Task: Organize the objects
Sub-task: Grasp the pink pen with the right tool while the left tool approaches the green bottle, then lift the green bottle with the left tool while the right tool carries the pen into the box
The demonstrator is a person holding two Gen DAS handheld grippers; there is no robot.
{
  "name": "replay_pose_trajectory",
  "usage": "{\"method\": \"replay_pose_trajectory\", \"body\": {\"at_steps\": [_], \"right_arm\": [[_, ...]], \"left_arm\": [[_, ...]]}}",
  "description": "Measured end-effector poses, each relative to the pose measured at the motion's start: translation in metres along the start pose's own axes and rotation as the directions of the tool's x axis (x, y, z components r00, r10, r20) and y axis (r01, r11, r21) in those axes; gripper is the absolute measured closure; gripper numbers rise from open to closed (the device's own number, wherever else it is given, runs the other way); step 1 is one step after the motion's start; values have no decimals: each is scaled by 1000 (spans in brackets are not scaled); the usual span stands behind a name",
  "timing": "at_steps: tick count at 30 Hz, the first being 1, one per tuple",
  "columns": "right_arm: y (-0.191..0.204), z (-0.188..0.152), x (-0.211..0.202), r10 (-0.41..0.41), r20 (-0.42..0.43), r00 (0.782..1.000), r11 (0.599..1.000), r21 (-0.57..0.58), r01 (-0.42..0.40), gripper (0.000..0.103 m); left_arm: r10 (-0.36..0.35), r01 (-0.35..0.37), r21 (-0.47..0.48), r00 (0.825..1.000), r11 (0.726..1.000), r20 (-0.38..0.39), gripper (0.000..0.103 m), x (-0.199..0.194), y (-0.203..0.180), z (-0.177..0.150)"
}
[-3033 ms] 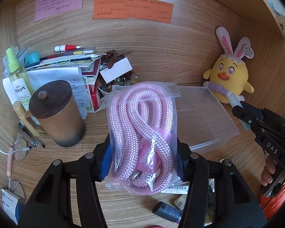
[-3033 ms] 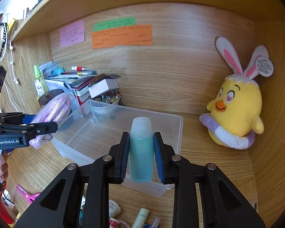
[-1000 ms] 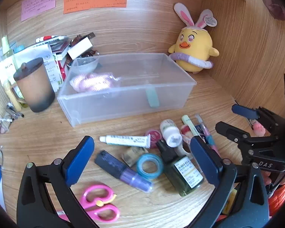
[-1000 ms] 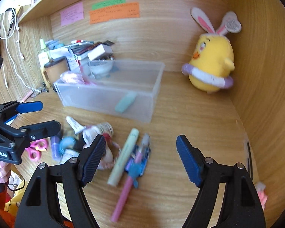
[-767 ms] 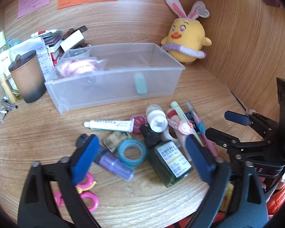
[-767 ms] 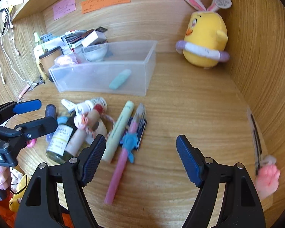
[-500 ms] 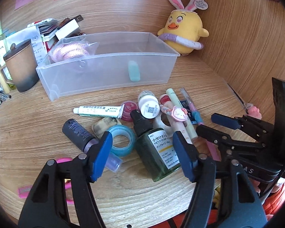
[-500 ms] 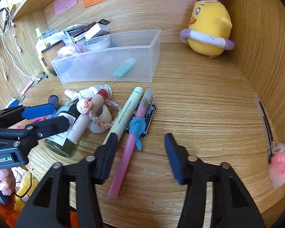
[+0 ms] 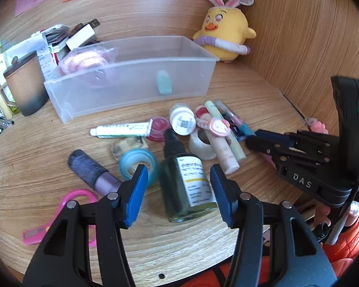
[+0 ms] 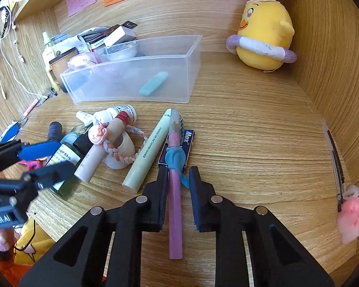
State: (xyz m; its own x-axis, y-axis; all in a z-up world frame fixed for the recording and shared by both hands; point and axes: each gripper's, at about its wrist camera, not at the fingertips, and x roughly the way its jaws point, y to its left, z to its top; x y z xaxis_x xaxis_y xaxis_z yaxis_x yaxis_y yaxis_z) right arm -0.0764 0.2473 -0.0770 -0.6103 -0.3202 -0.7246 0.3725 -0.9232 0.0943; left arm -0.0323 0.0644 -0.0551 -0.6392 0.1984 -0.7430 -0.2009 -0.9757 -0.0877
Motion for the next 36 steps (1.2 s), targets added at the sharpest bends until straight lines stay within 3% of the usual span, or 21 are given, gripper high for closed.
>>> {"method": "replay_pose_trajectory", "body": {"at_steps": [7, 23, 36], "right_arm": [[1, 6, 7, 1, 5, 1000, 1000, 1, -1, 87], [1, 15, -21, 19, 114, 993, 1000, 8, -20, 92], [4, 56, -40, 51, 217, 975, 999, -4, -52, 92]], "left_arm": [[47, -48, 31, 998, 998, 30, 61, 0, -6, -2], [51, -47, -33, 992, 998, 116, 62, -25, 27, 18], [51, -26, -109, 970, 994, 236, 62, -58, 65, 58]]}}
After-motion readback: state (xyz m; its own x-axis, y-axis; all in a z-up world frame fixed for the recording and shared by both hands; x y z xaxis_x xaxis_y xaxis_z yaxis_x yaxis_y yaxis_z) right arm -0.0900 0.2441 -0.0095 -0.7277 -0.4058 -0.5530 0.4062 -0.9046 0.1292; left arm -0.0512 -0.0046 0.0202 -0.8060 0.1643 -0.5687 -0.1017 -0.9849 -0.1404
